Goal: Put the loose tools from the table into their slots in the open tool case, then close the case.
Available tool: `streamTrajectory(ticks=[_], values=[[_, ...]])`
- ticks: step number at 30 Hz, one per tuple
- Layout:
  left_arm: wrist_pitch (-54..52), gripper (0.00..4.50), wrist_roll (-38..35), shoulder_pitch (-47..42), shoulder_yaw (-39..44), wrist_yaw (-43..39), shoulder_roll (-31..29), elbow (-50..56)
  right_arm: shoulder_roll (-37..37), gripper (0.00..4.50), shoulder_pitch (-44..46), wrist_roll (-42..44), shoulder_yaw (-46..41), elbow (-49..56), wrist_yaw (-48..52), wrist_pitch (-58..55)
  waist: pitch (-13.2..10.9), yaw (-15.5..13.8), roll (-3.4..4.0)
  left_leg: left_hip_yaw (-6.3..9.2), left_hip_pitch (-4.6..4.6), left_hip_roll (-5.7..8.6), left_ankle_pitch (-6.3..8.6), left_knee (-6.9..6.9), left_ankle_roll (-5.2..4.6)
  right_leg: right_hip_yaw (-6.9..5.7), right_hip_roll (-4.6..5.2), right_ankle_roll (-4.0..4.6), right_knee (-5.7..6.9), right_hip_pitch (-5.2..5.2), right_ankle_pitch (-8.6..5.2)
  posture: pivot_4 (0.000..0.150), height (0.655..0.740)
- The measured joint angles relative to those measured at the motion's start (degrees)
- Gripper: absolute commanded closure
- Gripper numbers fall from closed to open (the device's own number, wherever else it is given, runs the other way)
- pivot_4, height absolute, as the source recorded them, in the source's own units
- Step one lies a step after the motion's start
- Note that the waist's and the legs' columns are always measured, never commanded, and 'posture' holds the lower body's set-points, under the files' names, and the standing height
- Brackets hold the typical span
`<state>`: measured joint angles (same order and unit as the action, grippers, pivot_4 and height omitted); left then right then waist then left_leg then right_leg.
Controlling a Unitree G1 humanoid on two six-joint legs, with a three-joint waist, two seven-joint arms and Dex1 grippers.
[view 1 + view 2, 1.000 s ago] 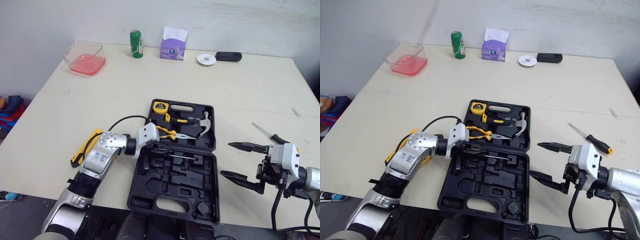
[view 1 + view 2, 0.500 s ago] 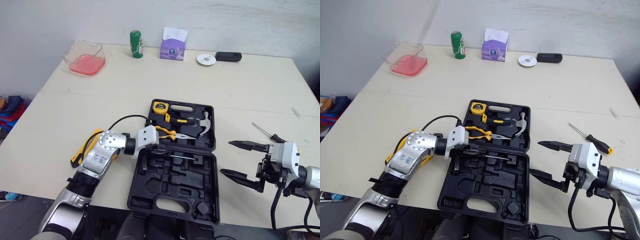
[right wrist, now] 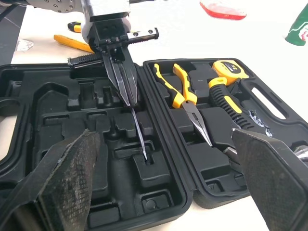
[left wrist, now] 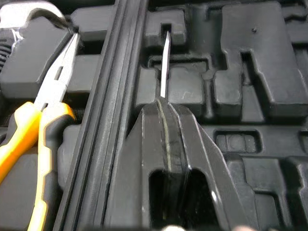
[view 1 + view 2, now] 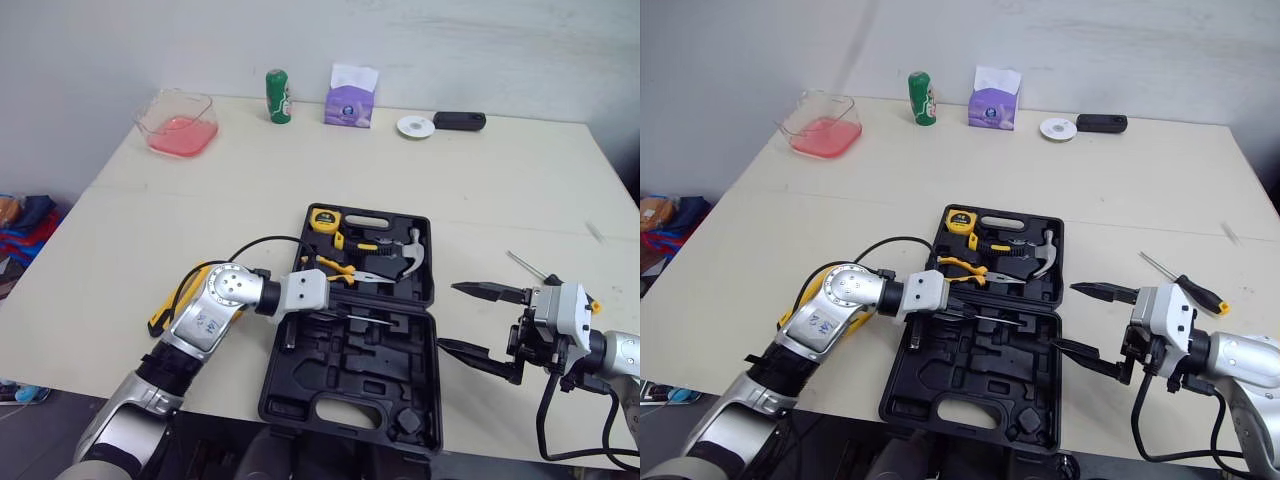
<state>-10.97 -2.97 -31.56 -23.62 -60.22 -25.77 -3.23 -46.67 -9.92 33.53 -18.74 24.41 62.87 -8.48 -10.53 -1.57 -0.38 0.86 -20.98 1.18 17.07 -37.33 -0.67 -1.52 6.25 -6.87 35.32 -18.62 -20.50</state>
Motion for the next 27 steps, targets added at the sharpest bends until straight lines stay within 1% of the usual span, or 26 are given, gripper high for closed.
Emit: streamTrajectory(ticks=[2,5,11,14,16,17,19,20,22,23,25,27], values=[[-4.00,4.48,0.00,-0.46,-0.29,0.75,1.41,-0.06,0.07,0.00,0.21,-0.14,0.14,-0.03,0.02,0.01,0.30,-0.08,0.14,0.04,0.04,0.03,0.05,0.03,-0.19,-0.07,0.05,-0.05,-0.27,0.17,0.16,0.150,0.7400],[-7.62,4.48,0.00,-1.04,-0.64,0.69,1.39,-0.04,0.22,0.00,0.21,-0.22,0.14,-0.03,0.06,0.01,0.97,0.12,0.21,0.03,0.05,0.01,0.07,0.15,-0.16,-0.08,0.07,0.00,-0.67,0.29,0.38,0.150,0.7400],[-7.46,4.48,-0.02,-0.24,-0.60,0.85,0.77,-0.04,0.27,0.00,0.17,-0.29,0.14,-0.40,0.10,0.03,1.74,0.43,0.45,0.01,0.01,-0.06,0.07,0.30,-0.18,-0.05,0.10,0.23,-1.02,0.26,0.44,0.150,0.7400],[-4.92,4.48,-0.33,0.50,0.50,0.84,0.77,-0.18,0.54,0.00,0.12,-0.38,0.14,-0.69,0.10,0.25,1.79,0.52,0.59,0.01,-0.07,-0.11,0.02,0.36,-0.26,-0.06,0.10,0.34,-1.02,0.13,0.39,0.150,0.7400],[-3.09,4.48,-1.84,0.56,2.21,0.25,0.66,-0.63,1.94,0.00,0.06,-0.37,-0.30,-1.97,-0.41,0.97,1.62,0.51,0.73,0.03,-0.13,-0.16,-0.03,0.38,-0.28,-0.13,0.10,0.34,-0.98,0.04,0.40,0.150,0.7400],[-1.86,4.48,-3.56,0.58,3.65,-0.68,0.59,-1.30,2.77,0.00,-0.17,-0.33,-0.96,-2.71,-1.06,1.09,1.27,0.49,0.64,0.06,-0.28,-0.16,-0.07,0.37,-0.26,-0.18,0.10,0.36,-0.98,-0.07,0.43,0.150,0.7400],[-0.56,4.48,-6.50,0.35,7.56,-1.61,0.40,-2.43,4.10,0.00,-0.87,0.11,-3.10,-3.80,-1.93,1.16,0.77,0.34,0.63,0.06,-0.63,-0.14,-0.12,0.31,-0.28,-0.16,0.10,0.16,-0.96,-0.39,0.56,0.150,0.7400],[-0.20,4.48,-8.32,-0.48,9.90,-2.36,-0.20,-2.49,4.80,0.00,-1.37,0.56,-4.50,-4.44,-2.42,1.23,0.75,0.25,0.60,0.06,-1.01,-0.12,-0.28,0.21,-0.01,-0.17,0.10,0.12,-0.89,-0.80,0.58,0.150,0.7400],[-0.89,3.82,-11.68,-2.63,13.94,-4.21,-2.53,-2.36,4.96,0.00,-2.30,0.60,-6.33,-5.43,-2.39,2.25,0.74,0.20,0.61,0.06,-1.48,-0.01,-0.43,0.18,0.06,-0.23,0.09,0.06,-0.80,-1.27,0.61,0.150,0.7400],[-1.69,3.52,-13.24,-3.10,15.90,-4.89,-4.07,-2.13,5.09,0.00,-2.62,0.51,-7.29,-6.39,-2.33,3.18,0.74,0.19,0.61,0.06,-1.47,0.02,-0.44,0.21,0.06,-0.36,0.09,0.05,-0.78,-1.24,0.59,0.150,0.7400],[-3.45,2.63,-15.35,-3.13,19.40,-6.02,-7.56,-1.49,5.16,0.00,-3.75,0.11,-9.63,-8.59,-2.20,4.98,0.71,0.21,0.63,0.07,-1.49,0.02,-0.43,0.30,0.05,-0.63,0.07,0.04,-0.68,-1.21,0.59,0.150,0.7400],[-4.45,1.64,-15.97,-1.63,21.86,-6.80,-11.15,-0.92,5.16,0.00,-5.00,-0.30,-12.04,-10.82,-2.19,6.21,0.69,0.27,0.67,0.01,-1.44,0.03,-0.39,0.34,0.00,-0.92,0.06,0.03,-0.70,-1.15,0.58,0.150,0.7400]])
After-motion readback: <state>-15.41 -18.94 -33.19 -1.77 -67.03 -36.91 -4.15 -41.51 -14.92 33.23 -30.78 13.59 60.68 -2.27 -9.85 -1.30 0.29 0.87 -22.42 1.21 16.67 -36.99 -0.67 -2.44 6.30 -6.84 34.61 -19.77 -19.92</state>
